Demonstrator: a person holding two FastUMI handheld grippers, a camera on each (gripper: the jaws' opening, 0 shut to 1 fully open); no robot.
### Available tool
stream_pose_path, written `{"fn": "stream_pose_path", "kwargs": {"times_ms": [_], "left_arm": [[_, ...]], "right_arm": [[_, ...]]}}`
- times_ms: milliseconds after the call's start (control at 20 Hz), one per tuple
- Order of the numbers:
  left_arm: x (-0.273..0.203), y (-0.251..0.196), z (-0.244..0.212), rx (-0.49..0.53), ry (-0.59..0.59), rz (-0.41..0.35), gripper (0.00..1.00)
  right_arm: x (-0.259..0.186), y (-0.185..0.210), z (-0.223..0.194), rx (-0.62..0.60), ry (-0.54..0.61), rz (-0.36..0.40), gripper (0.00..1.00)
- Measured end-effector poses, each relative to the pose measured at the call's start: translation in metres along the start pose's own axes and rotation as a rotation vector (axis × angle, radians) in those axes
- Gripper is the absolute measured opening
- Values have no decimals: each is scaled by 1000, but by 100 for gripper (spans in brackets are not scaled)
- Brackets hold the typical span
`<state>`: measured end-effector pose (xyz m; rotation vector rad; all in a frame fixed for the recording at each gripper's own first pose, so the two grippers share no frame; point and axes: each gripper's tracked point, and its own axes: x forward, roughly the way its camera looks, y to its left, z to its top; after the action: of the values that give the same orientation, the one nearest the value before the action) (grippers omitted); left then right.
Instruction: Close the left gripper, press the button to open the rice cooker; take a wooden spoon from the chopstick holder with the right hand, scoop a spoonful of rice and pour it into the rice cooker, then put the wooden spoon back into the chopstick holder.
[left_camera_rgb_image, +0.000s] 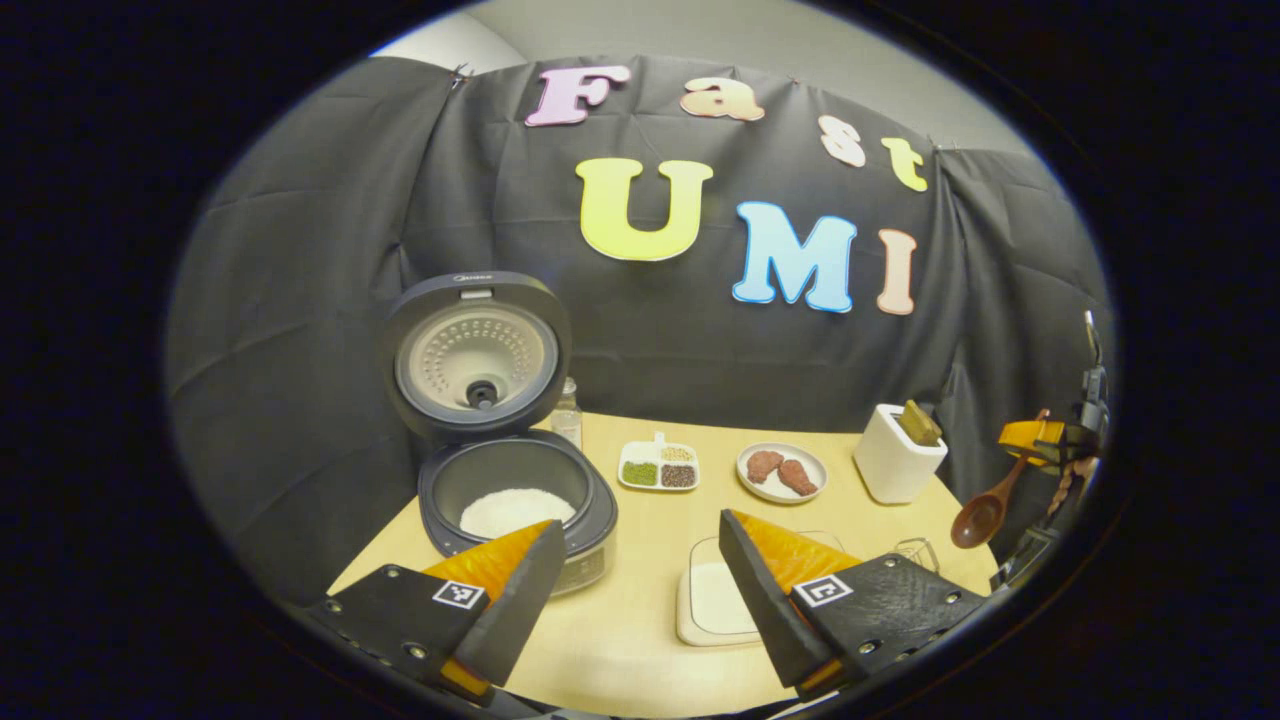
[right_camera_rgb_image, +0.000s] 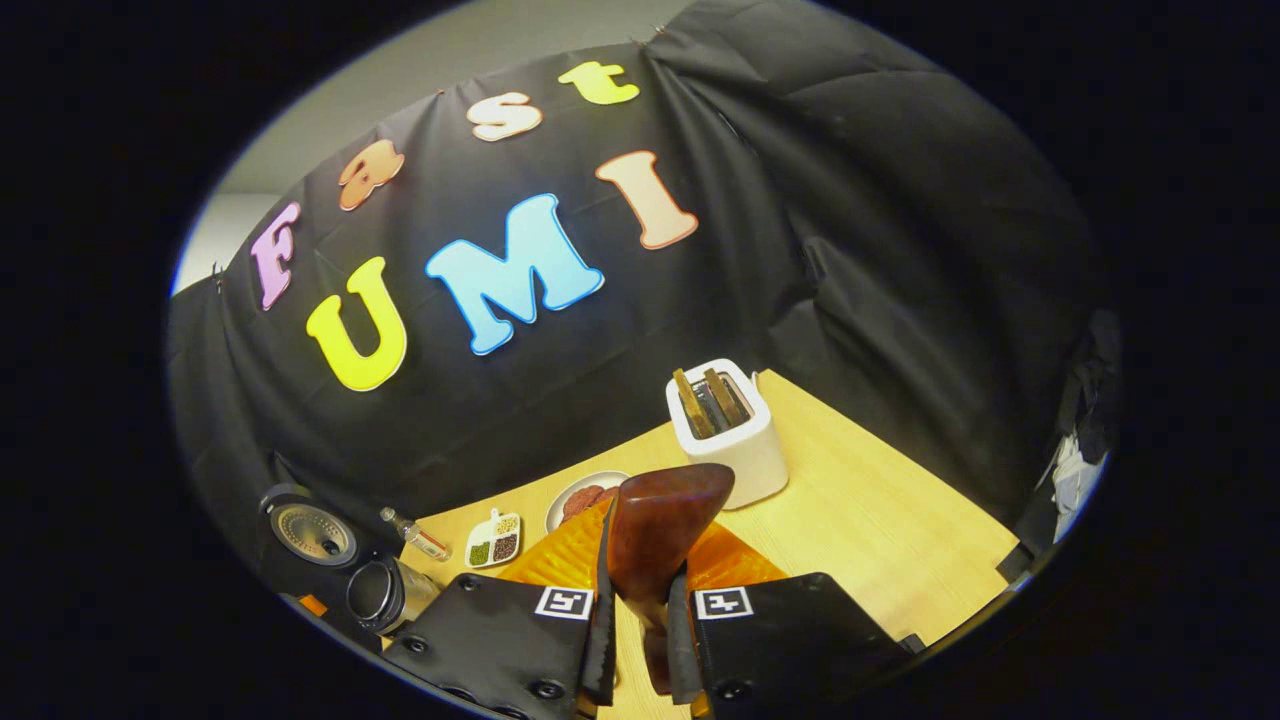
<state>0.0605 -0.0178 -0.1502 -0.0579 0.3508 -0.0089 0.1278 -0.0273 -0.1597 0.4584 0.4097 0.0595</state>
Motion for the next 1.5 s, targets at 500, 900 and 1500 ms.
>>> {"fn": "stream_pose_path", "kwargs": {"times_ms": [500, 900, 1500], "left_arm": [[-21, -16, -52, -71, 47, 106, 96], [-39, 2, -50, -117, 37, 202, 96], [-38, 14, -32, -108, -6, 231, 96]], "right_arm": [[47, -25, -57, 41, 128, 4, 23], [71, -26, -95, -65, 196, -2, 24], [60, -30, -82, -64, 124, 17, 84]]}}
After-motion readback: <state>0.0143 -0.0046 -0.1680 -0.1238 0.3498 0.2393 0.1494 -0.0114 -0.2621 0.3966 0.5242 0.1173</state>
